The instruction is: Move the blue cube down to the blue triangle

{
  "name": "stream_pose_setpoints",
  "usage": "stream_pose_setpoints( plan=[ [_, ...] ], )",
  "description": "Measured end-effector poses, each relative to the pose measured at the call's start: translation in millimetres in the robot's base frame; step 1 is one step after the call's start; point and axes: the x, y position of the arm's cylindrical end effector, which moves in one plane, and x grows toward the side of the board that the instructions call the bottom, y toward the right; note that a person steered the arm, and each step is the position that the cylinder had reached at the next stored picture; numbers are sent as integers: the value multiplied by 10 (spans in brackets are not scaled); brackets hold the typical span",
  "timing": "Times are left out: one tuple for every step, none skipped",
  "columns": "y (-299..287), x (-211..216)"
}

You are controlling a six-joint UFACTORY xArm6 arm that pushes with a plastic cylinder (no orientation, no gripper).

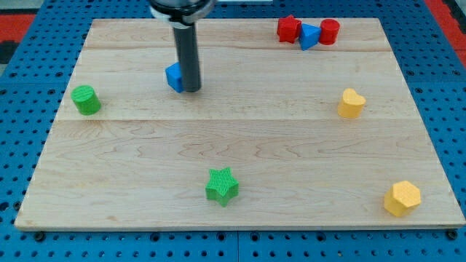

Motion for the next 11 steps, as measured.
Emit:
stream_pose_setpoints(
  plan=[
    [-93,8],
    [-615,-26],
    [-911,-168],
    [-343,-403],
    [397,-514],
    [1038,-513],
    [1458,-425],
    [1685,-356],
    [2000,-347],
    [2385,-312],
    [2643,-263]
  ],
)
